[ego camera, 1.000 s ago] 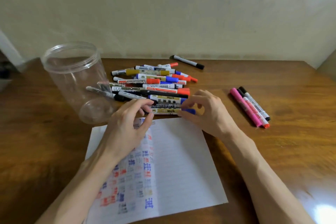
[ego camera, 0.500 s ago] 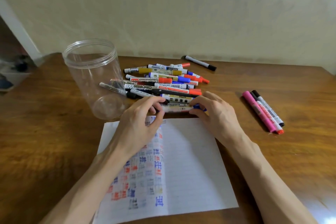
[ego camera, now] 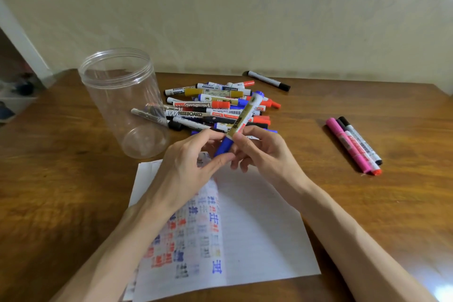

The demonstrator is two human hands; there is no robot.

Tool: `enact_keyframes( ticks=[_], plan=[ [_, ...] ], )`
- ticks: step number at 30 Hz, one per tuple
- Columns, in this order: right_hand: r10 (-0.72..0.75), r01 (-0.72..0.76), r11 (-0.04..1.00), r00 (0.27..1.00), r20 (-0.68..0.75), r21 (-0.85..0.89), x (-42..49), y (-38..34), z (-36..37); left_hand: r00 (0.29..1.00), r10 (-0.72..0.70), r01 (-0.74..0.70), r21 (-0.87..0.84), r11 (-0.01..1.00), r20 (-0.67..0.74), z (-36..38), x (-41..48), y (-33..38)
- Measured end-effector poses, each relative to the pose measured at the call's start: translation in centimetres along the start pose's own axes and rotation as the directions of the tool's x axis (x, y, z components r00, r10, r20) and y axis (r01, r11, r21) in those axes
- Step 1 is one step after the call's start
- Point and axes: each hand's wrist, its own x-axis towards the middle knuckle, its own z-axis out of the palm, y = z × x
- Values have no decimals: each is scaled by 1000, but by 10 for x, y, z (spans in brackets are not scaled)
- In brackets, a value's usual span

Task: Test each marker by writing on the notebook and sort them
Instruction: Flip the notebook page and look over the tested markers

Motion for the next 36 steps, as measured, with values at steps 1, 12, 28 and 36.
enact_keyframes(
  ticks=[1, 12, 28, 36],
  plan=[
    [-6, 6, 1000, 1000, -10, 2, 0, -1, 0, 1000, -1, 1, 2, 1000, -2, 0, 0, -1],
    [-90, 81, 994, 987, -135, -71, -3, -3, -1, 997, 24, -28, 64, 998, 72, -4, 0, 3],
    [-205, 207, 965, 978, 29, -160, -2, -14, -16, 962, -171, 217, -218, 951, 211, -12, 6, 17],
    [-208, 221, 959, 974, 89, -179, -2, -18, -26, 923, -205, 328, -391, 860, 324, -13, 9, 23]
  ],
)
